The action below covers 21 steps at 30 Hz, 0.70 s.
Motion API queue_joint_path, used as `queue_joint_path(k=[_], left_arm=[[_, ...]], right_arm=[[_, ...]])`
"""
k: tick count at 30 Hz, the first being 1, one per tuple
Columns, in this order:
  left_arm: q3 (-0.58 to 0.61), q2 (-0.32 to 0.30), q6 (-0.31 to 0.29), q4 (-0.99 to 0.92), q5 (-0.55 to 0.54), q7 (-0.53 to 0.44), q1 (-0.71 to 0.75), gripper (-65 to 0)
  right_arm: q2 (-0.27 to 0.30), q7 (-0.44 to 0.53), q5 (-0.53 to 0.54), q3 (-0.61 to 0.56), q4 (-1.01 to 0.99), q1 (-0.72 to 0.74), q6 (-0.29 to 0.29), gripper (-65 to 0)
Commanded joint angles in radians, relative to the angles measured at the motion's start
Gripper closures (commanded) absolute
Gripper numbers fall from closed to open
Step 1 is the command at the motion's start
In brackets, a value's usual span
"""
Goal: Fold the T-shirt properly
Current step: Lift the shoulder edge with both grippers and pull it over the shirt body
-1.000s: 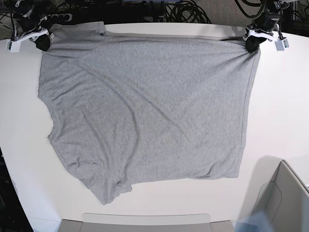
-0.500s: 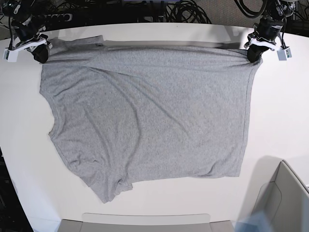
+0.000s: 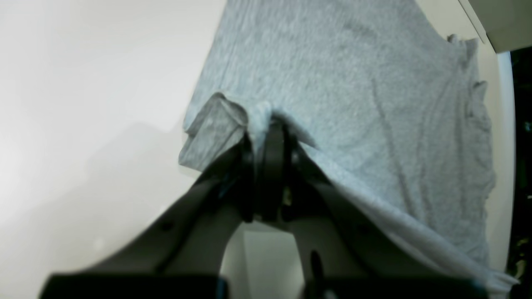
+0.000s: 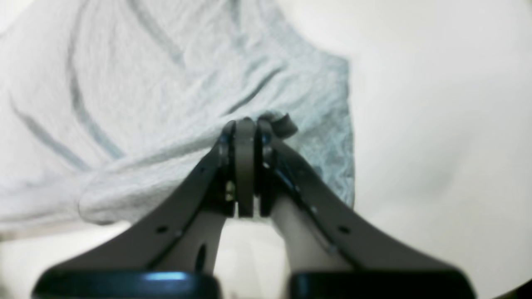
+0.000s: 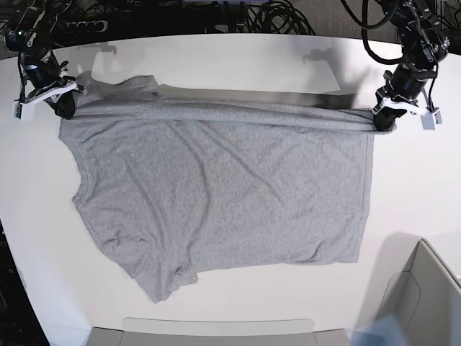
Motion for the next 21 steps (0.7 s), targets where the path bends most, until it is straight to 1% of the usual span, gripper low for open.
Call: queue_joint_path(k=[1, 4, 6, 8, 11, 13, 17, 19, 21], left_arm=[[-0.032, -0.030, 0.000, 0.020, -0.010, -0.008, -0.004, 0.0], [-0.108, -0.042, 0.000, 0.019, -0.010, 0.067, -0.024, 0.0], [-0.160, -0.044, 0.000, 0.020, -0.010, 0.124, -0.035, 0.0], [-0.178, -0.049, 0.000, 0.017, -0.010, 0.164, -0.055, 0.0], [-0.172, -0.047, 0.000, 0.014, -0.008, 0.185, -0.098, 0.0], [-0.124, -0.047, 0.000, 0.007, 0.000, 0.185, -0.124, 0.0], [-0.060, -0.047, 0.001, 0.000, 0.070, 0.185, -0.136, 0.0], [-0.058, -0.046, 0.001, 0.003, 0.098, 0.187, -0.135, 0.0], [-0.063, -0.046, 0.001, 0.005, 0.102, 0.187, -0.127, 0.0]], right_arm=[[0.014, 0.024, 0.002, -0.007, 0.017, 0.005, 0.004, 0.0], [0.005, 0.027, -0.028, -0.047, 0.018, -0.006, 0.004, 0.0], [0.003, 0.028, -0.025, -0.052, 0.025, -0.029, 0.004, 0.0], [-0.006, 0.028, -0.028, -0.053, 0.029, -0.028, 0.004, 0.0], [-0.009, 0.028, -0.030, -0.052, 0.031, -0.020, 0.004, 0.0], [-0.009, 0.028, -0.031, -0.053, 0.031, -0.002, 0.004, 0.0], [-0.001, 0.028, -0.031, -0.042, 0.035, 0.005, 0.003, 0.0], [0.009, 0.028, -0.031, -0.006, 0.055, 0.000, 0.003, 0.0], [0.011, 0.021, -0.031, 0.043, 0.081, -0.009, 0.003, 0.0]])
